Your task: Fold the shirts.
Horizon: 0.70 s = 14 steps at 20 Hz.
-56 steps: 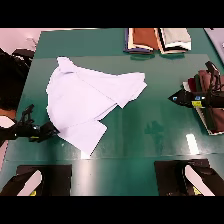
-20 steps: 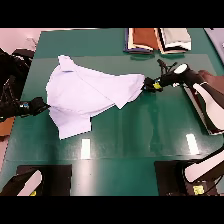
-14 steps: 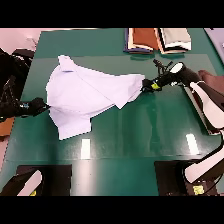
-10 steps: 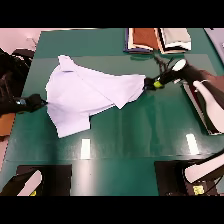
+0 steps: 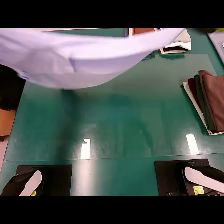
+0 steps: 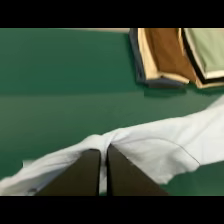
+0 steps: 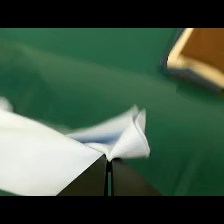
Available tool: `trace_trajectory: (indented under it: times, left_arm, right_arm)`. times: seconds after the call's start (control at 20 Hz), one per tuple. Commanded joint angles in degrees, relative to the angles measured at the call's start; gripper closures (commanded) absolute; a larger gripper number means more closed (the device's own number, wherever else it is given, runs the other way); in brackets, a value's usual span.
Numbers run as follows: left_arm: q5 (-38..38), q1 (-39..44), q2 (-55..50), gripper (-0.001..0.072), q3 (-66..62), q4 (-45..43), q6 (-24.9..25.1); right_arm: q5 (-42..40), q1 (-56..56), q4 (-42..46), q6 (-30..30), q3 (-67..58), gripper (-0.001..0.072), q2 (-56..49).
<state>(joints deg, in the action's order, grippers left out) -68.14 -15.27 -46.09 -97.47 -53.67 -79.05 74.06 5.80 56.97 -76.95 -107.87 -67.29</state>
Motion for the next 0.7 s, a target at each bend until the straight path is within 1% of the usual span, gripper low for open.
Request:
trace_trajectory:
  times: [0.0,0.15,0.3,0.4,0.45,0.55,0.65]
  left_arm:
    - [-0.79,0.00,0.22,0.0682,-19.32,0.04,-0.63]
    - [1.27,0.00,0.22,0.0683,-28.00,0.04,-3.04]
    - [2.49,0.00,0.07,0.0683,-28.83,-0.37,-4.22]
    - [2.51,0.00,-0.11,0.0683,-24.35,-0.37,-5.16]
    - [2.54,0.00,-0.11,0.0683,-20.00,-0.31,-5.44]
    - [1.53,0.00,-1.68,0.0683,-10.25,0.09,-6.16]
    - [-0.02,0.00,-5.35,0.0683,-0.87,0.79,-5.95]
  right_arm:
    - [1.90,3.52,0.22,-0.63,-9.18,0.0697,8.92]
    - [0.15,9.22,0.22,-1.44,-10.71,0.0697,14.82]
    - [0.55,17.57,-0.02,-2.14,-7.28,0.0698,19.32]
    - [2.10,20.72,-0.09,-3.65,-5.35,0.0698,19.32]
    - [2.99,20.79,-0.52,-3.67,-4.50,0.0698,18.40]
    - [6.34,18.62,-0.76,-4.24,-2.21,0.0698,14.34]
    - [8.87,13.77,0.83,-4.70,2.36,0.0698,9.05]
